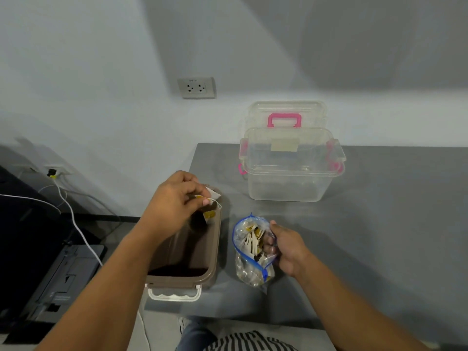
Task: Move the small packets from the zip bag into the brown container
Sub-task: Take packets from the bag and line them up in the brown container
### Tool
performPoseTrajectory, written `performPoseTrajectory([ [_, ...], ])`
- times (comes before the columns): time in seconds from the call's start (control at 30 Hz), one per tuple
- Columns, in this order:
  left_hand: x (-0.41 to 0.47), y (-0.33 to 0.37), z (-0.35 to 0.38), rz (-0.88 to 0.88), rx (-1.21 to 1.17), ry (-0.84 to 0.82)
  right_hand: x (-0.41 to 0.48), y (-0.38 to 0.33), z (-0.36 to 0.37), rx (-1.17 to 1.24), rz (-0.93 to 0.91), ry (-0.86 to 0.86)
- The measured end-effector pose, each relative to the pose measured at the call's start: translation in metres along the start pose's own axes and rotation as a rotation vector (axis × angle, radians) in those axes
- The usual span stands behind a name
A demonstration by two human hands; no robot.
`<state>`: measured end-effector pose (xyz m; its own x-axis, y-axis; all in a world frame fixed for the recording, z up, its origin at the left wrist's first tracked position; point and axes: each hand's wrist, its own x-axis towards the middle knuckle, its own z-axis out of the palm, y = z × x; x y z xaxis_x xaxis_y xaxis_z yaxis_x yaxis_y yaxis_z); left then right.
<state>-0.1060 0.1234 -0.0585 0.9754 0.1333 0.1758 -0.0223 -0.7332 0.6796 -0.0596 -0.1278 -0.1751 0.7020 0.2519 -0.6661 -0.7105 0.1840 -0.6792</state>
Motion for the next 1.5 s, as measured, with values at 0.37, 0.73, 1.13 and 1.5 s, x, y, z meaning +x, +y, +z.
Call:
performPoseTrajectory([
  [0.37,-0.01,-0.031,0.003,-0.246,0.053,-0.039,0.011,0.002,0.0,0.009,-0.001,-0.029],
  [0.73,0.001,-0.04,0.026,-0.279,0.246,-0.313,0.015,0.003,0.001,0.003,0.008,-0.022],
  [1.13,0.035,-0.064,0.057,-0.417,0.364,-0.41,0.01,0.006,0.002,0.012,0.002,0.012],
  [1.5,0.032,-0.076,0.069,-0.34,0.391,-0.292,0.009,0.01,0.005,0.019,-0.015,0.019],
])
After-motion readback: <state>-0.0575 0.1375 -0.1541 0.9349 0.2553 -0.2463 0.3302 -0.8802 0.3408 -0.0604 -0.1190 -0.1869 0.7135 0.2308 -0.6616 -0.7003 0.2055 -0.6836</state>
